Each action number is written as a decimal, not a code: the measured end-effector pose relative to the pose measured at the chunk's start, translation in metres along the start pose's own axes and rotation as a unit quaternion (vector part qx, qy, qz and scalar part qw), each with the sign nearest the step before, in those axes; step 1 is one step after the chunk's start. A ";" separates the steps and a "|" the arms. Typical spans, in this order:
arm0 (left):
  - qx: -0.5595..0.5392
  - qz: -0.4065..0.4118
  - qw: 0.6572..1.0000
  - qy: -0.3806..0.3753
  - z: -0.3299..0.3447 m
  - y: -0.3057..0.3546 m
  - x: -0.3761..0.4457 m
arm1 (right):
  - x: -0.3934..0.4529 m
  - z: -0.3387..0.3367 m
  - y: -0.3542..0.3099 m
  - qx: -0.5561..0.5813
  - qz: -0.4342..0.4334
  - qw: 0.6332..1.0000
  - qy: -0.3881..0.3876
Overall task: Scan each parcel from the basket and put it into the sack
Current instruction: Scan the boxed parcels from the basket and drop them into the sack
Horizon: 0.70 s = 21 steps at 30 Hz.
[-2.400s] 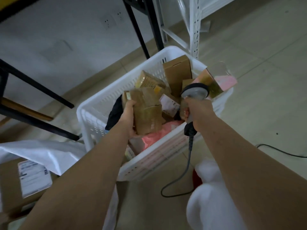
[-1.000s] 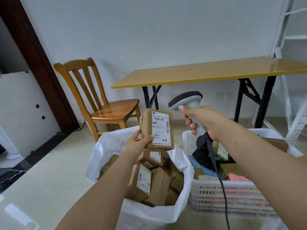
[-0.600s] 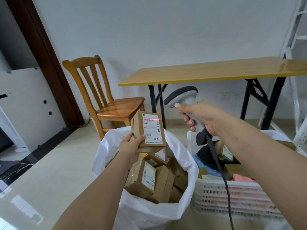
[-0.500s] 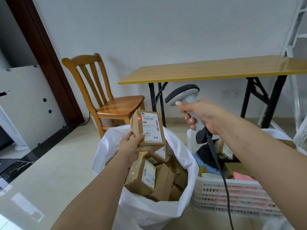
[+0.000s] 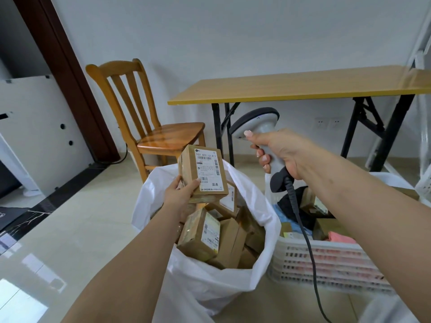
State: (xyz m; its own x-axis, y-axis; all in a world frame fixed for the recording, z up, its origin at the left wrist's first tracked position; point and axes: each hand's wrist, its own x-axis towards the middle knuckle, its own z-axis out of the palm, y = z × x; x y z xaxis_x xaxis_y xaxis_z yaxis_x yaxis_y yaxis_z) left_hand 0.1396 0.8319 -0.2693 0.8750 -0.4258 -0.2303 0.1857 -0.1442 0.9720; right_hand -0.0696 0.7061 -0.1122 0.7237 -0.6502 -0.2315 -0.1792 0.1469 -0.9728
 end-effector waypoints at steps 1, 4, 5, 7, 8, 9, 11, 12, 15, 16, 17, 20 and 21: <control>-0.003 0.002 1.000 0.000 -0.003 -0.001 0.001 | 0.001 0.001 0.000 0.003 0.003 1.000 -0.003; 0.004 0.009 1.000 0.014 -0.012 -0.003 0.004 | 0.005 0.006 0.003 0.010 0.011 1.000 -0.006; 0.001 0.017 1.000 0.023 -0.017 -0.003 0.005 | 0.007 0.007 0.006 0.012 0.014 1.000 -0.006; -0.007 0.020 0.999 0.047 -0.028 -0.004 0.010 | 0.012 0.010 0.011 0.016 0.023 1.000 -0.007; -0.004 0.010 0.998 0.057 -0.033 -0.005 0.012 | 0.015 0.011 0.014 0.016 0.029 0.999 -0.007; 0.000 -0.006 0.998 0.069 -0.038 -0.006 0.015 | 0.018 0.013 0.017 0.014 0.035 0.999 -0.006; 0.001 -0.050 0.995 0.083 -0.044 -0.008 0.017 | 0.024 0.016 0.024 0.011 0.048 0.999 -0.005; -0.003 -0.073 0.993 0.087 -0.046 -0.009 0.016 | 0.027 0.018 0.028 0.011 0.056 0.998 -0.005; 0.002 -0.100 0.990 0.102 -0.050 -0.022 0.016 | 0.036 0.021 0.037 0.010 0.079 0.997 -0.002; 0.022 -0.088 0.989 0.113 -0.052 -0.027 0.016 | 0.040 0.021 0.040 0.008 0.083 0.997 0.000; 0.046 -0.075 0.989 0.118 -0.052 -0.031 0.017 | 0.043 0.021 0.043 0.006 0.085 0.996 0.003; 0.100 -0.026 0.988 0.111 -0.046 -0.037 0.019 | 0.053 0.017 0.051 0.013 0.090 0.996 0.011; 0.115 -0.012 0.988 0.106 -0.042 -0.037 0.021 | 0.056 0.014 0.054 0.018 0.091 0.996 0.013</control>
State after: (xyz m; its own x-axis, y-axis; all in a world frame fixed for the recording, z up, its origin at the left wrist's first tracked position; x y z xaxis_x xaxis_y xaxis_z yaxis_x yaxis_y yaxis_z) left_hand 0.1701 0.8660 -0.3082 0.9499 -0.2267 -0.2152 0.1229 -0.3620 0.9240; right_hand -0.0295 0.6886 -0.1775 0.6639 -0.6295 -0.4037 -0.2818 0.2895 -0.9148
